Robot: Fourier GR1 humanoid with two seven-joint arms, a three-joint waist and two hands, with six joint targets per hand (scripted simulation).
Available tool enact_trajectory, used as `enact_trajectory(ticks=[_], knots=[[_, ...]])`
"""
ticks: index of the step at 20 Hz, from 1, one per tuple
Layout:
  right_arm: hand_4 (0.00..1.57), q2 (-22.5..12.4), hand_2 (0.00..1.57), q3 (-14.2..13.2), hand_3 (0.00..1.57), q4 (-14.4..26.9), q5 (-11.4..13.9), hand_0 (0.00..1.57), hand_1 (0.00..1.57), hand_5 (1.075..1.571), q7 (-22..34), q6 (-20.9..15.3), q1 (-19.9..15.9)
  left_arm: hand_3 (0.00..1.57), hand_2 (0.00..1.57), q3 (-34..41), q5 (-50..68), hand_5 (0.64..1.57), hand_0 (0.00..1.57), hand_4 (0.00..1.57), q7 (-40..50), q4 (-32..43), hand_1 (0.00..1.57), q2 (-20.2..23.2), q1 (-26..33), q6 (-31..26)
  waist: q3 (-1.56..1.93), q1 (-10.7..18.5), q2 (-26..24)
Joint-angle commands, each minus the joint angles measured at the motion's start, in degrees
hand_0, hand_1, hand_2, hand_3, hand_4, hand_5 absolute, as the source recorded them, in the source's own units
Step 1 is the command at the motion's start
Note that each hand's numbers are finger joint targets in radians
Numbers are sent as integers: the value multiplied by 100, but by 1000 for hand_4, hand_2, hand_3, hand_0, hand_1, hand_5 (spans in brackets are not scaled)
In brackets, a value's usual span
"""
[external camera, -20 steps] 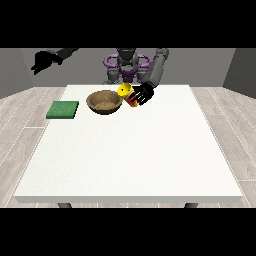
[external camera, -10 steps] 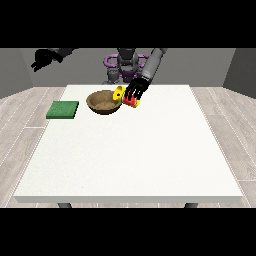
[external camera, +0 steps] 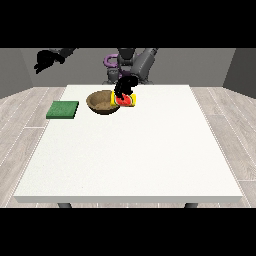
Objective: Pick the cup and pour the ball into the bowl, then pick the bowl and place it on the pad
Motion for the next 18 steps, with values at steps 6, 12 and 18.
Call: enact_trajectory(ticks=[6, 12, 18], knots=[[578, 313, 339, 162, 621, 190, 40, 0, 0, 1566, -181, -15, -190, 1571, 1571, -1279, -1467, 1173, 1522, 1515, 1106, 104, 1522, -174, -108, -1015, -4, -319, -10], [579, -70, 342, 11, 642, 494, -19, 0, 0, 1566, -116, 239, -469, 1571, 1571, -1821, -2045, 1196, 1523, 1482, 1712, -645, 1523, -175, 267, -1674, -8, -247, 76], [585, 44, 354, -56, 634, 749, -7, 0, 0, 1564, -654, 271, -5, 1571, 1571, -1746, -1990, 1228, 1532, 1459, 1403, -1477, 1532, -179, 86, -2571, -6, -92, -108]])
